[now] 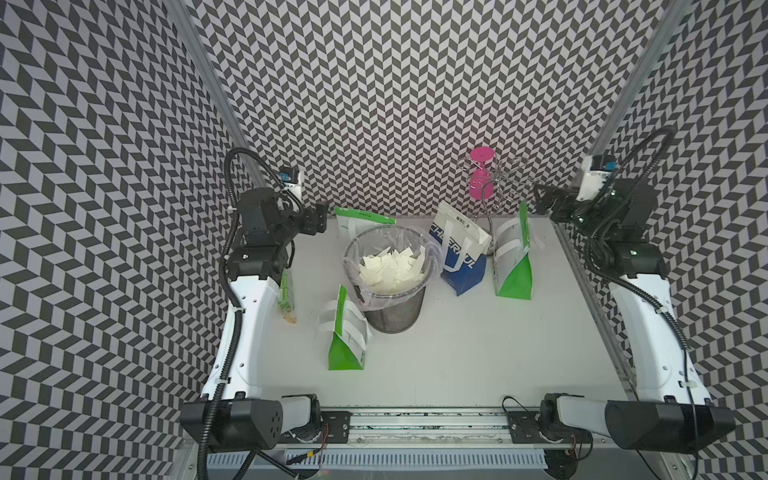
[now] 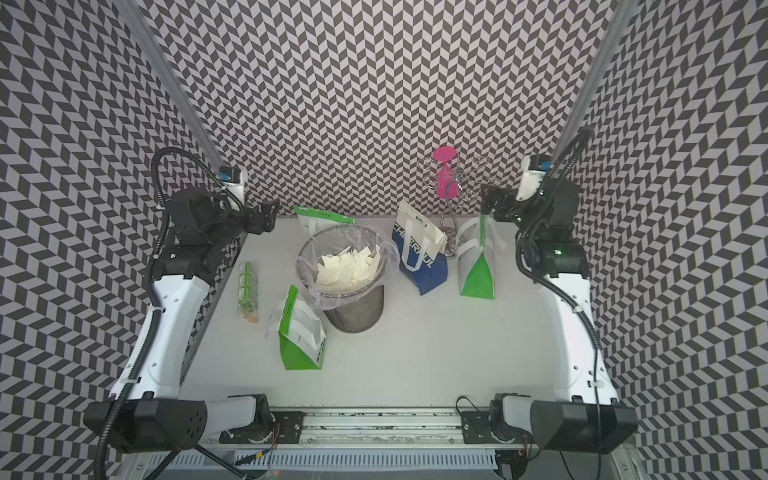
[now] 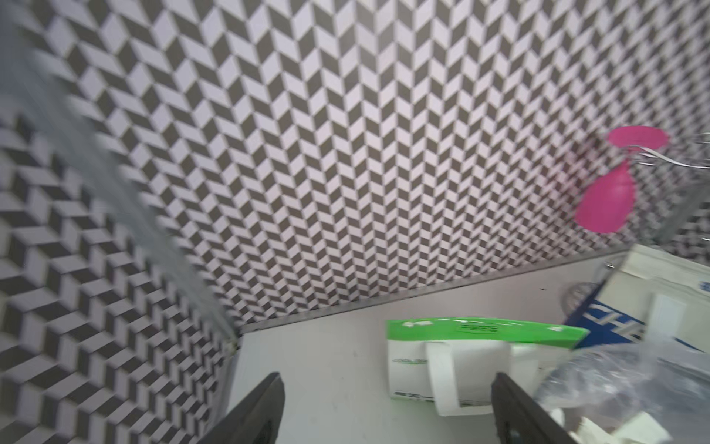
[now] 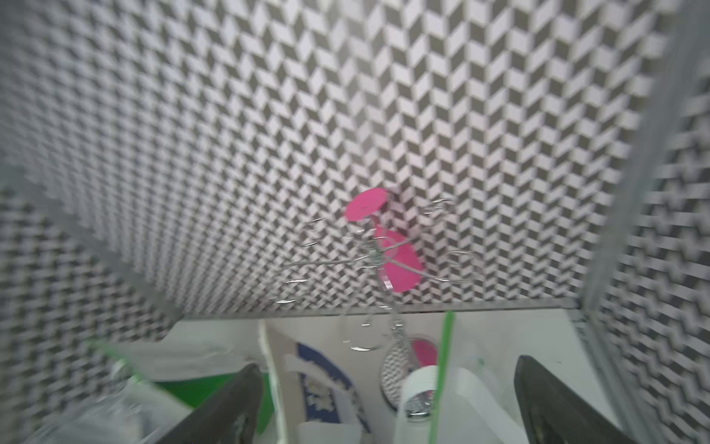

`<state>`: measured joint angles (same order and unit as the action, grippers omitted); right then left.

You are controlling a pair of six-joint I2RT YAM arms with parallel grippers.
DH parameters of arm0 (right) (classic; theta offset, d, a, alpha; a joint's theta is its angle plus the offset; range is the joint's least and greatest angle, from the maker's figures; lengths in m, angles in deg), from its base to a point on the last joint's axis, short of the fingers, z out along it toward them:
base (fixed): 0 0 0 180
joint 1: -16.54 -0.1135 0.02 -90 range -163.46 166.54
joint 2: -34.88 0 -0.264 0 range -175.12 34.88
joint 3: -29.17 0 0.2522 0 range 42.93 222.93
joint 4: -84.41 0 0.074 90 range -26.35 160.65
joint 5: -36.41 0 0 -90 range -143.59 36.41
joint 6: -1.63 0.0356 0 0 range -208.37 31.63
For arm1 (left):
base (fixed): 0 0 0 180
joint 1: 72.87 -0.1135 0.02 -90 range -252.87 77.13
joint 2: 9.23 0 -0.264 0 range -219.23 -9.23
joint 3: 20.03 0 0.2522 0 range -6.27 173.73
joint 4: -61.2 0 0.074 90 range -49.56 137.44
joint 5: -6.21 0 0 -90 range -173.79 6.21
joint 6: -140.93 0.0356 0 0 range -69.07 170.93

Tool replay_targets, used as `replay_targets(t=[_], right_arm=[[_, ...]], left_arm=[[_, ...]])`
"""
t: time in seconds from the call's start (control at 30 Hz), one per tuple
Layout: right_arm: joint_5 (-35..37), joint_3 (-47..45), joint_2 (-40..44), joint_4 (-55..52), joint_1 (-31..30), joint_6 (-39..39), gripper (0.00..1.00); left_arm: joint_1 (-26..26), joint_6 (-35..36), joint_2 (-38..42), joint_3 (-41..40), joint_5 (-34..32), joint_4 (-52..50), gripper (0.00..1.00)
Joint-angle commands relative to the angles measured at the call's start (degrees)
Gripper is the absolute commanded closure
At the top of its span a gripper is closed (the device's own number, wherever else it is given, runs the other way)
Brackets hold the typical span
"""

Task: Shred takeout receipts and throw away
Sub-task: Reset both arms

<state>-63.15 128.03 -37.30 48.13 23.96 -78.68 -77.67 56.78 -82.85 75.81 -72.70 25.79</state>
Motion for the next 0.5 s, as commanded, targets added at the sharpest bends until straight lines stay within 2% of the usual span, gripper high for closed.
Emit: replay_targets(t=[0.0, 0.03, 0.13, 0.23, 0.47], right_arm=[[11.46, -7.57, 2.75, 3.88, 4.12, 7.07, 0.01], [12.65, -9.69, 3.10, 4.99, 4.71, 7.62, 0.00], [18.76, -16.77, 4.72, 8.72, 6.77, 8.39, 0.01], [19.41, -24.05, 6.72, 14.14, 10.20, 7.30, 0.01], [15.64, -46.54, 11.35, 33.95, 10.52, 4.19, 0.00]], left_arm=[[-3.68, -3.26, 1.23, -7.82, -7.75, 9.04, 0.07], [-4.47, -4.06, 1.33, -10.09, -8.00, 11.08, 0.01], [-5.13, -4.54, 1.38, -15.64, -9.52, 15.26, 0.00], [-5.14, -4.94, 2.20, -21.23, -12.01, 19.36, 0.00], [-4.52, -6.52, 2.62, -35.49, -11.58, 34.75, 0.00]])
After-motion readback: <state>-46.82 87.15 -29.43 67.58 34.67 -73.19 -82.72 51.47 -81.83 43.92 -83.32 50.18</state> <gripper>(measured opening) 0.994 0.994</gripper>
